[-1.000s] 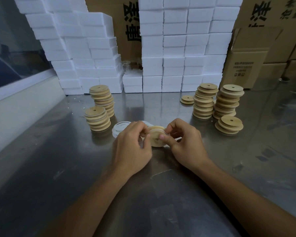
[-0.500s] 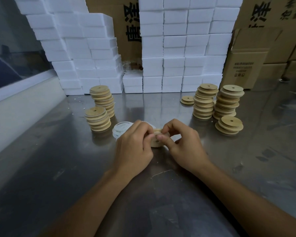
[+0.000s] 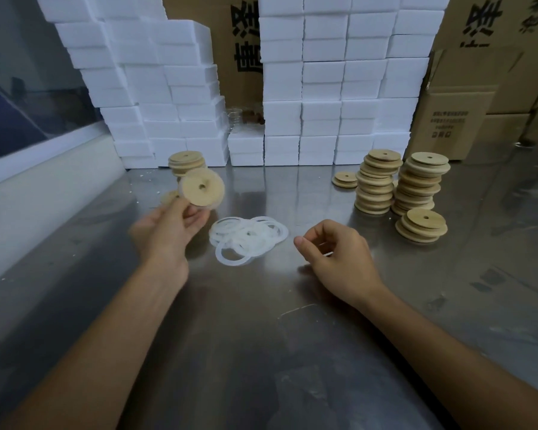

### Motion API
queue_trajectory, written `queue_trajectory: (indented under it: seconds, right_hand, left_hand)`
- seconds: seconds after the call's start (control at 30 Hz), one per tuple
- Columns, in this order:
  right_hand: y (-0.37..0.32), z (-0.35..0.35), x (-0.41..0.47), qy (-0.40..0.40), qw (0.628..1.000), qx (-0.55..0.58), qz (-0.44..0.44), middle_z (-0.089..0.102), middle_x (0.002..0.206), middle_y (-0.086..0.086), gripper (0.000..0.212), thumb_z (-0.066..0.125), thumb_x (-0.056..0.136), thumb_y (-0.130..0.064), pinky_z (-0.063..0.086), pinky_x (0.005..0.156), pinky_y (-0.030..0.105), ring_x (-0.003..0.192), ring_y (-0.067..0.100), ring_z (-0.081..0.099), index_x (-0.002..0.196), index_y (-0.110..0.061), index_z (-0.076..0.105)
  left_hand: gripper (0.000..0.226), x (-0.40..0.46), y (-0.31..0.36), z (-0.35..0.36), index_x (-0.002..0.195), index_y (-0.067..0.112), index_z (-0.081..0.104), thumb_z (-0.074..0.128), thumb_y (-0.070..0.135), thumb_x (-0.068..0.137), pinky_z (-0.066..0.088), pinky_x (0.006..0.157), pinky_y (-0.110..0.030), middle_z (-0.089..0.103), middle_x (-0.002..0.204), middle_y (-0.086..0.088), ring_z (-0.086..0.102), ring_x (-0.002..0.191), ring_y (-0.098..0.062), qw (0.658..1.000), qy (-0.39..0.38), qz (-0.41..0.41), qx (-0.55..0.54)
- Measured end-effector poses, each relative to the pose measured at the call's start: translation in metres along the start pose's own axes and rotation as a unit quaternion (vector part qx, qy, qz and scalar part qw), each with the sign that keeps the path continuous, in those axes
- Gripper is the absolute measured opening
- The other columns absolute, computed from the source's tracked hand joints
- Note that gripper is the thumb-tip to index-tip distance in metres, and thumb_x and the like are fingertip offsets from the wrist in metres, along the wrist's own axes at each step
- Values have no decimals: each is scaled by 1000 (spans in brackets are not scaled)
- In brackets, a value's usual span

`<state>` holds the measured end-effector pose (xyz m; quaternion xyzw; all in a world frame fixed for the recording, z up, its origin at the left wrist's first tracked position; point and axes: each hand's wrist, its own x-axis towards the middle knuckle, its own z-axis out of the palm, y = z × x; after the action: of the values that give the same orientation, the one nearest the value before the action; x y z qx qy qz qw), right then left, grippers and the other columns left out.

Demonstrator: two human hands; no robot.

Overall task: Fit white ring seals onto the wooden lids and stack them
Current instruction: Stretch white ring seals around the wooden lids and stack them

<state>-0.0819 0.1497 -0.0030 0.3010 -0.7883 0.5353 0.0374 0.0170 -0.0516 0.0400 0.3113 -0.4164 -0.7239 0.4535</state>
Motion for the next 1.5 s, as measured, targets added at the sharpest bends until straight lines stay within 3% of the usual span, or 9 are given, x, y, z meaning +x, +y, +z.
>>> queue_trajectory:
  seconds: [0.23,0.43,0.63,0.73,0.87,0.93,1.03,1.17,1.5]
  right_hand:
    - [-4,1,-2,-12,1000,4,1,68,68,-7,16,72,88,-28,42,48,6,55,-1,62,76,-22,64]
    - [-5,0,-2,-19,1000,4,4,67,70,-8,15,72,88,-29,47,48,12,59,2,65,78,-22,65]
    - [1,-6,3,35,997,-63,-27,66,76,-13,13,69,89,-32,48,65,15,76,2,62,81,-23,65]
    - [6,-22,10,106,981,-156,-45,67,96,-8,9,66,90,-29,48,83,31,95,12,60,94,-20,66]
    - [19,-47,18,177,927,-323,63,54,124,10,31,62,86,-32,31,100,49,122,33,42,111,-15,57]
    - [25,-56,20,171,911,-358,116,43,138,15,42,61,84,-33,25,106,54,136,36,28,120,-14,51]
    - [30,-63,24,130,902,-365,188,31,152,17,56,61,84,-34,18,111,57,146,36,14,131,-11,44]
    - [35,-62,28,131,888,-394,197,44,137,18,46,62,82,-27,29,102,54,130,38,32,122,-10,47]
    - [38,-68,29,149,889,-374,218,42,133,19,46,61,84,-18,30,102,53,126,41,37,127,-13,48]
  left_hand:
    - [12,29,8,-15,95,-1,65,70,5,87,57,62,-18,73,90,-11,75,74,-14,991,13,-96,-90]
    - [17,40,5,-16,100,-2,64,72,6,86,58,62,-20,74,91,-11,75,74,-14,989,22,-101,-107]
    - [14,31,-11,-13,76,11,64,67,13,89,51,48,-18,67,65,-2,67,49,-10,992,25,60,107]
    - [14,17,-27,-11,73,18,69,69,15,86,50,47,-20,66,55,5,63,48,-11,933,-74,201,289]
    - [5,4,-45,-11,80,21,71,76,23,81,46,59,-25,63,67,13,58,60,-5,768,-222,382,463]
    - [15,1,-49,-12,87,21,72,79,29,77,41,60,-23,61,74,12,53,63,-3,726,-268,392,498]
    - [28,-1,-50,-12,94,19,73,82,37,74,38,66,-18,62,92,9,50,71,-4,696,-288,382,535]
    - [31,-5,-47,-10,103,17,76,78,36,79,45,80,-29,66,104,-1,56,88,-15,676,-295,377,560]
    - [16,-12,-42,-7,91,10,72,59,17,95,46,82,-44,64,93,-8,57,91,-27,629,-310,401,590]
